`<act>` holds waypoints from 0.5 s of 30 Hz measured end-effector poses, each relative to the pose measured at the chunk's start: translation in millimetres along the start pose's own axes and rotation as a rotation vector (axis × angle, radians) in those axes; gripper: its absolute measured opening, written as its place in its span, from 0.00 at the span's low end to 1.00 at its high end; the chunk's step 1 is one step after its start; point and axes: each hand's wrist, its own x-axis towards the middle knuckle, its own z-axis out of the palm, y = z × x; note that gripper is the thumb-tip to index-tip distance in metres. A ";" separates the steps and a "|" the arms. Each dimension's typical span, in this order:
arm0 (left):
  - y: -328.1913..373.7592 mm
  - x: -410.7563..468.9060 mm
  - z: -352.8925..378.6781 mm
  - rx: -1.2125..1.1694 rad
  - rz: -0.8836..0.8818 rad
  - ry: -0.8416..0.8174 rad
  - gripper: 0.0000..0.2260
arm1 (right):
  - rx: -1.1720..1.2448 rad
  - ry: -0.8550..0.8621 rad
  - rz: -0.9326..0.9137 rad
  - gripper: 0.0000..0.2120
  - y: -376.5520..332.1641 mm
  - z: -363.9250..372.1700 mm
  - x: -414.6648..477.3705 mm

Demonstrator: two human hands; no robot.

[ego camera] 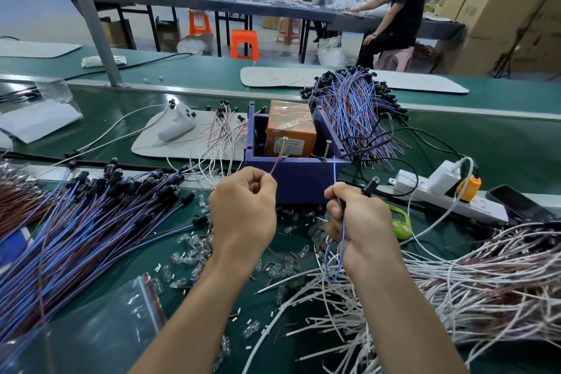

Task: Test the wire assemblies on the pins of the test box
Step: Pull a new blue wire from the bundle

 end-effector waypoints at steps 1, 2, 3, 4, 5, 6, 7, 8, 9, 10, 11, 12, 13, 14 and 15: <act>-0.3 -0.1 0.3 -0.001 0.000 -0.002 0.14 | 0.003 0.002 0.001 0.12 0.0 -0.4 0.1; -0.6 0.0 0.6 -0.002 0.001 -0.003 0.14 | 0.005 0.004 0.002 0.12 -0.1 -0.6 0.3; -0.9 0.1 0.7 -0.004 0.004 -0.003 0.14 | 0.004 0.008 0.003 0.12 -0.4 -0.8 0.4; -1.1 0.1 0.8 -0.007 0.007 -0.004 0.14 | 0.002 0.014 0.003 0.11 -0.5 -0.9 0.5; -1.2 0.0 0.8 -0.010 0.009 -0.004 0.14 | 0.002 0.021 0.001 0.11 -0.7 -1.1 0.8; -1.0 -0.2 0.8 -0.011 0.011 -0.004 0.14 | 0.007 0.029 -0.003 0.11 -0.9 -0.9 1.2; -0.7 -0.5 1.0 -0.010 0.011 -0.001 0.14 | 0.014 0.035 -0.008 0.11 -1.0 -0.8 1.6; -0.4 -0.8 1.1 -0.010 0.011 0.002 0.14 | 0.020 0.040 -0.012 0.11 -1.1 -0.3 1.9; 0.0 -0.9 1.2 -0.011 0.010 0.005 0.14 | 0.024 0.043 -0.014 0.12 -1.0 0.2 2.2; 0.2 -1.0 1.2 -0.012 0.010 0.006 0.14 | 0.028 0.045 -0.015 0.12 -0.9 0.8 2.3; 0.1 -1.0 1.2 -0.013 0.013 0.005 0.14 | 0.032 0.044 -0.015 0.12 -0.9 1.2 2.2; 0.2 -1.1 1.0 -0.011 0.018 0.005 0.14 | 0.034 0.042 -0.016 0.12 -0.8 1.4 2.1; 0.3 -1.3 0.7 -0.008 0.024 0.007 0.14 | 0.033 0.038 -0.016 0.12 -0.7 1.6 2.0; 0.5 -1.5 0.3 -0.006 0.030 0.010 0.15 | 0.027 0.035 -0.016 0.12 -0.7 1.9 1.9; 0.7 -1.6 -0.1 -0.005 0.035 0.011 0.15 | 0.019 0.031 -0.015 0.11 -0.8 2.0 1.6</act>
